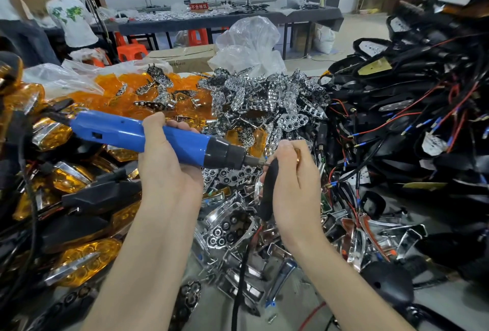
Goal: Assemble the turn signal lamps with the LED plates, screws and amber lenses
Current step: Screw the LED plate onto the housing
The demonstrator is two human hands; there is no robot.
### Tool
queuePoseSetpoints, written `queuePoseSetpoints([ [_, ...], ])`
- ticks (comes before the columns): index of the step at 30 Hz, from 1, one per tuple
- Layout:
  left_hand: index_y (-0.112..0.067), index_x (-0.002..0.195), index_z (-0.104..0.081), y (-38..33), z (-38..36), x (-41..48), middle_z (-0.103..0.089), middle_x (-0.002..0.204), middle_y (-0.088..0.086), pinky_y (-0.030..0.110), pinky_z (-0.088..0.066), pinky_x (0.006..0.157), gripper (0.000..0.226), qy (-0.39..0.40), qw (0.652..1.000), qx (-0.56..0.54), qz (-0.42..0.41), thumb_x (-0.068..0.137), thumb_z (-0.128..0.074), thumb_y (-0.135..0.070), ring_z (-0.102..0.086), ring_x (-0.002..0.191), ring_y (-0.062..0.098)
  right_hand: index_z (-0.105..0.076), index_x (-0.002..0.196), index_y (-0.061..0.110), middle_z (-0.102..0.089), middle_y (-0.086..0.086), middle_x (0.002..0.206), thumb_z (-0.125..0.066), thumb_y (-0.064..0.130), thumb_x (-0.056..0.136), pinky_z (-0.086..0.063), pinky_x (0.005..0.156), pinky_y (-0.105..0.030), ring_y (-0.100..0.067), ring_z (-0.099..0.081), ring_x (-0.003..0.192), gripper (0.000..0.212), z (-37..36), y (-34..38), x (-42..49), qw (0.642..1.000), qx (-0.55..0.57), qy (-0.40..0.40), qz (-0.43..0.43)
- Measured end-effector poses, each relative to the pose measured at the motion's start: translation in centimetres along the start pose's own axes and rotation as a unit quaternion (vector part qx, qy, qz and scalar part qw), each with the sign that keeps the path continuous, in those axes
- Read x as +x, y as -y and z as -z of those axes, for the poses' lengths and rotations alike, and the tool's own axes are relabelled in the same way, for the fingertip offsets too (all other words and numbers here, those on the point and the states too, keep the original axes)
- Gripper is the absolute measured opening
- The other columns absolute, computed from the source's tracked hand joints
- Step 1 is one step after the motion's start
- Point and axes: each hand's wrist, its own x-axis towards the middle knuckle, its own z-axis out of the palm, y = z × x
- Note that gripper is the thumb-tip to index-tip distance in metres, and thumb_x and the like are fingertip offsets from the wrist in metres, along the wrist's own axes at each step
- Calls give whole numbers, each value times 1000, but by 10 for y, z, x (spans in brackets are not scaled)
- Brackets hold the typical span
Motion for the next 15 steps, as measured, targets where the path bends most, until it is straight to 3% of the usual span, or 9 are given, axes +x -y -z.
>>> queuePoseSetpoints([
  [5, -15, 105, -50, -1, 4, -1, -58, 73, -3, 29, -58, 70, 20, -27, 1000, -2, 15, 94, -67, -17, -60, 62, 11, -50, 82, 37, -43, 9, 59, -37, 55, 99, -30, 45, -51, -17, -37, 51, 27, 0, -4, -4, 999, -21, 5, 36],
  [10, -15, 102, -51, -4, 1, 0, -59, 72, -2, 31, -60, 73, 19, -37, 999, 27, 10, 93, -68, -17, -62, 60, 10, -48, 86, 36, -46, 8, 61, -35, 56, 102, -34, 45, -51, -33, -43, 56, 29, -1, -5, -4, 997, -52, -2, 57],
  [15, -14, 103, -51, -4, 3, 0, -59, 74, -2, 31, -60, 71, 20, -40, 999, 30, 10, 93, -68, -17, -62, 60, 10, -49, 85, 36, -49, -10, 69, -35, 58, 101, -35, 43, -52, -37, -44, 56, 30, -2, -6, -4, 996, -59, -4, 65],
])
